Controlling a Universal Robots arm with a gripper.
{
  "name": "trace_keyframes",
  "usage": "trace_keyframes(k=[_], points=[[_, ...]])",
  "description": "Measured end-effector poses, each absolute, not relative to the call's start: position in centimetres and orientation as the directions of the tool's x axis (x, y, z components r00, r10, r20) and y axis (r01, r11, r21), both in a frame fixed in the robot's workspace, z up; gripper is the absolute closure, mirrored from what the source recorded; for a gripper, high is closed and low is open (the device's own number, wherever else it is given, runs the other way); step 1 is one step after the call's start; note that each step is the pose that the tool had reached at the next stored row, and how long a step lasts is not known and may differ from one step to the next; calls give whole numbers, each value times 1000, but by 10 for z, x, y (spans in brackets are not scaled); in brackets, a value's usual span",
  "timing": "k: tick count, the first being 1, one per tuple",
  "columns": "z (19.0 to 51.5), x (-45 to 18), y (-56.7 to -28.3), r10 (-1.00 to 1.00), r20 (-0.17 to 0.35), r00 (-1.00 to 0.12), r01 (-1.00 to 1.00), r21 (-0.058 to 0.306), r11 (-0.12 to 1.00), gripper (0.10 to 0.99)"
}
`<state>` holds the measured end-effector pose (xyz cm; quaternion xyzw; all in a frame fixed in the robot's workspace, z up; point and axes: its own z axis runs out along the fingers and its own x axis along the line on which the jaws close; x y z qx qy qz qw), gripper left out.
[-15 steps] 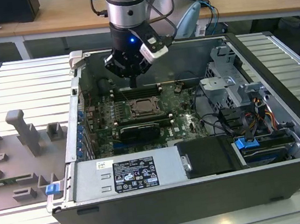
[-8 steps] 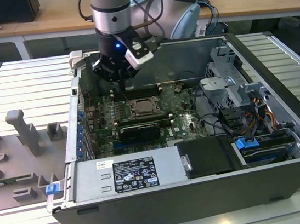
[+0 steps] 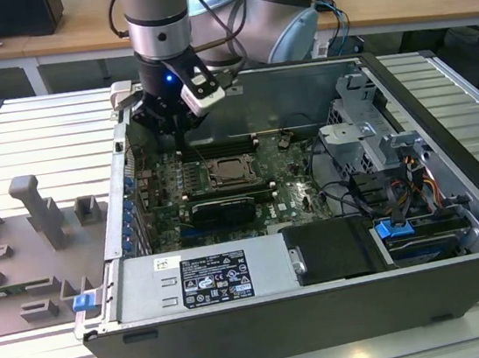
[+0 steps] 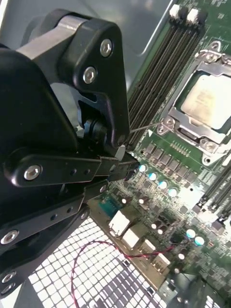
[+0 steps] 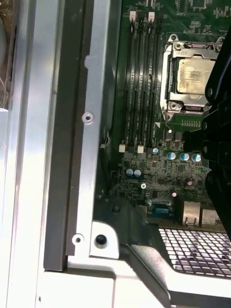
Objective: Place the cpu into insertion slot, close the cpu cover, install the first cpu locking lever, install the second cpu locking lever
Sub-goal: 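Install the first cpu locking lever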
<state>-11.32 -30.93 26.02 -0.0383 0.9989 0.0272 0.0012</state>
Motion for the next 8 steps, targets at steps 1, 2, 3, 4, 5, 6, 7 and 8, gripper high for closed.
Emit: trace_keyframes(k=[1, 2, 3, 4, 5, 6, 7, 8], points=[[260, -114, -308, -76, -4, -997, -77, 54, 996, 980], [259, -114, -307, -76, -4, -997, -77, 54, 996, 980], [259, -114, -305, -76, -4, -997, -77, 54, 996, 980], [258, -115, -304, -77, -4, -997, -77, 54, 996, 980], [258, -114, -301, -77, -4, -997, -77, 54, 996, 980], [256, -115, -297, -77, -4, -997, -77, 54, 996, 980], [255, -115, -294, -76, -4, -997, -77, 54, 996, 980], [255, -115, -292, -76, -5, -997, -77, 54, 996, 980]])
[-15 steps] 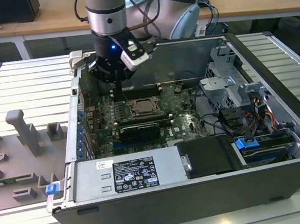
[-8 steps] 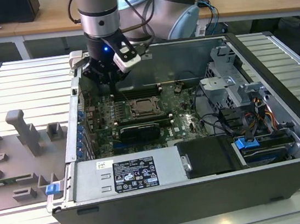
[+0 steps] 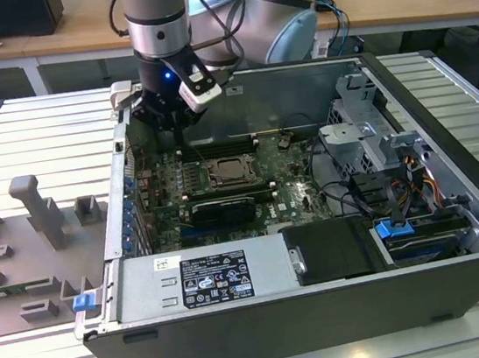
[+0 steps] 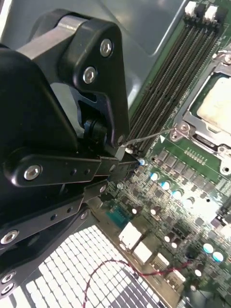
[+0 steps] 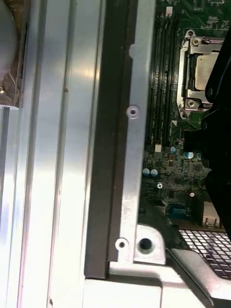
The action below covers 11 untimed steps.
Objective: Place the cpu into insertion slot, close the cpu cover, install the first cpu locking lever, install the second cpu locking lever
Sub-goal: 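Install the first cpu locking lever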
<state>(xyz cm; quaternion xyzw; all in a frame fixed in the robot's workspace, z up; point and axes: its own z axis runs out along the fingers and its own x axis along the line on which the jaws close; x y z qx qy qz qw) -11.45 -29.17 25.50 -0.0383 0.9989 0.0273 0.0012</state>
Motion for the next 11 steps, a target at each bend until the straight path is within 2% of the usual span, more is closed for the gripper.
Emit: trace_keyframes(k=[11], points=[[254, -88, -290, -77, -4, -997, -77, 54, 996, 980]])
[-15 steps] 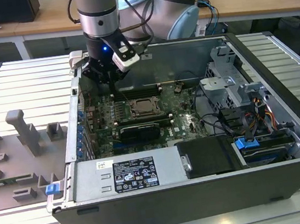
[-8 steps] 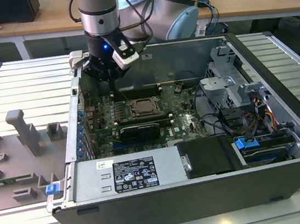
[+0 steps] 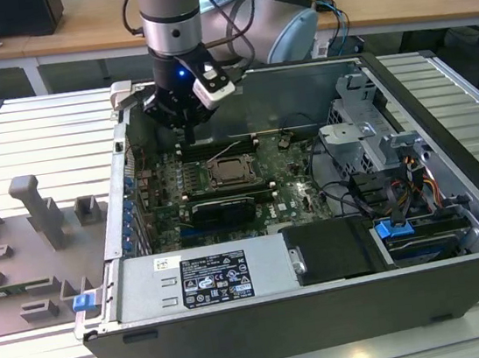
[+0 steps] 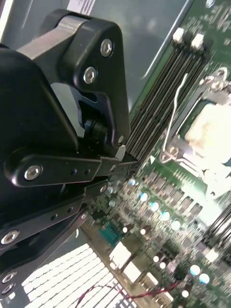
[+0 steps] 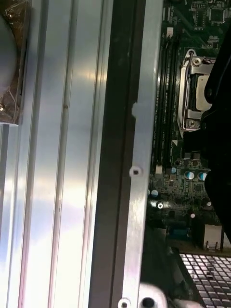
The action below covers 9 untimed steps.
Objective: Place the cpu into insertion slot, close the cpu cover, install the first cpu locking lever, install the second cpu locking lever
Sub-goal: 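Install the first cpu locking lever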
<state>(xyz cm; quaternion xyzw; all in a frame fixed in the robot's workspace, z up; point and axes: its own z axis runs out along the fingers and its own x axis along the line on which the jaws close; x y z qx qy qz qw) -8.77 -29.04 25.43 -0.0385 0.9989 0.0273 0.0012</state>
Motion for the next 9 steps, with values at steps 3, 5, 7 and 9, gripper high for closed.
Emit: trace_keyframes(k=[3, 5, 7, 9], points=[[253, -77, -290, -77, -5, -997, -77, 55, 996, 980], [253, -75, -290, -73, -8, -997, -73, 103, 992, 980], [249, -74, -291, -59, -9, -998, -60, 117, 991, 980], [244, -70, -291, -54, -9, -998, -55, 117, 992, 980]])
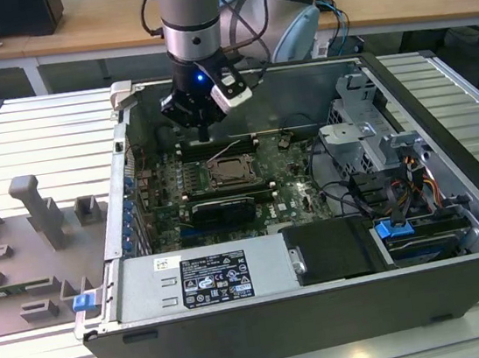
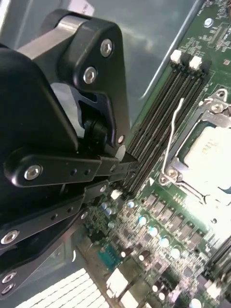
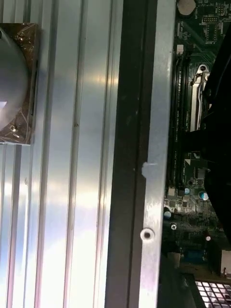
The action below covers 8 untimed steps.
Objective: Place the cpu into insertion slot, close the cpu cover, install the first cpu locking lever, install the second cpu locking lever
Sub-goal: 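Install the first cpu locking lever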
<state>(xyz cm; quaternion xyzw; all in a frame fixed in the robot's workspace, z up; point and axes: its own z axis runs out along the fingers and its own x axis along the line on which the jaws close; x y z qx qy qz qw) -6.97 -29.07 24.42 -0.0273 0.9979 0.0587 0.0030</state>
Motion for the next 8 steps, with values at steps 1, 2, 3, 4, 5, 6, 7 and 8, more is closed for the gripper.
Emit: trace_keyframes(k=[1, 2, 3, 4, 5, 6, 7, 8], points=[[242, -68, -291, -54, -9, -999, -54, 117, 992, 980], [240, -65, -291, -53, -9, -999, -54, 117, 992, 980], [239, -63, -291, -52, -9, -999, -53, 117, 992, 980], [238, -62, -291, -51, -9, -999, -52, 117, 992, 980], [238, -60, -291, -50, -9, -999, -51, 117, 992, 980], [236, -57, -291, -49, -9, -999, -50, 117, 992, 980], [236, -54, -291, -48, -9, -999, -49, 117, 992, 980], [235, -51, -291, -49, -9, -999, -49, 117, 992, 980]])
